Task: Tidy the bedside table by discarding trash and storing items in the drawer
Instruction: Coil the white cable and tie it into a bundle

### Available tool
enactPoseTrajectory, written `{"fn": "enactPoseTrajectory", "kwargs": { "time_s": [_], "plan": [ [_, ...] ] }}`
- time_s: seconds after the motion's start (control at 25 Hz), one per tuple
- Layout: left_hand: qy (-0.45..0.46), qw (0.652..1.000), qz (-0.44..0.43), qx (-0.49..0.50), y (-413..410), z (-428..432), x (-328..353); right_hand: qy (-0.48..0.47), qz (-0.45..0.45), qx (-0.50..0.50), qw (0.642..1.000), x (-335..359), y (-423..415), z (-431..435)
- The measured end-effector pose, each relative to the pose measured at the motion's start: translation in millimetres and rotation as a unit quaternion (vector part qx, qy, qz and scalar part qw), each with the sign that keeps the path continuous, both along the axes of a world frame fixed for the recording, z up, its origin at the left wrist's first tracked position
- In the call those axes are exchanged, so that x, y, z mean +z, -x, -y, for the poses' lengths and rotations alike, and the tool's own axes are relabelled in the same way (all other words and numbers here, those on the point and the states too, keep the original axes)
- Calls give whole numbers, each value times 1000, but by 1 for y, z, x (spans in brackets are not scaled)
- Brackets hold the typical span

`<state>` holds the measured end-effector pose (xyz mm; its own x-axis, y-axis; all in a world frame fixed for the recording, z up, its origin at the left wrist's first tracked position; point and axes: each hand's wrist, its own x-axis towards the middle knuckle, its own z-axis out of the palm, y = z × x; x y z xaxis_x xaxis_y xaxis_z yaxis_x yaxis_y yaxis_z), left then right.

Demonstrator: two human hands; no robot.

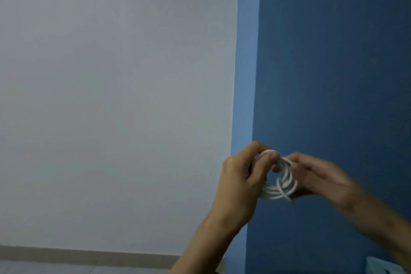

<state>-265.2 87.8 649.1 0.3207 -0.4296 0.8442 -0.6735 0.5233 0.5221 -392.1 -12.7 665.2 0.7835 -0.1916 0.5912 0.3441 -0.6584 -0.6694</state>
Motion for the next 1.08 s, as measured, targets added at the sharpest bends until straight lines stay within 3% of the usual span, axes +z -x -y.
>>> {"fn": "enactPoseTrajectory", "kwargs": {
  "time_s": [0.12, 0.32, 0.52, 0.68, 0.84, 0.96, 1.08],
  "plan": [
    [-3, 999, -20, -32, 6, -3, 4, 137, 55, -90, 985, 7, -6, -7],
    [-18, 986, -47, -157, -2, -26, 7, 224, 150, -246, 931, 5, -4, 0],
    [-98, 960, -18, -261, -24, -45, 2, 276, 144, -326, 893, 4, -8, 5],
    [-83, 958, -18, -274, -25, -42, 1, 327, 127, -399, 847, 7, -8, -10],
    [-18, 982, -31, -188, -23, -29, -4, 380, 133, -447, 799, 8, -12, -27],
    [-31, 983, -32, -176, -15, -21, -5, 399, 146, -438, 792, 3, -15, -29],
    [-10, 982, -46, -183, -3, -19, -6, 374, 136, -396, 827, -1, -14, -30]
  ]
}}
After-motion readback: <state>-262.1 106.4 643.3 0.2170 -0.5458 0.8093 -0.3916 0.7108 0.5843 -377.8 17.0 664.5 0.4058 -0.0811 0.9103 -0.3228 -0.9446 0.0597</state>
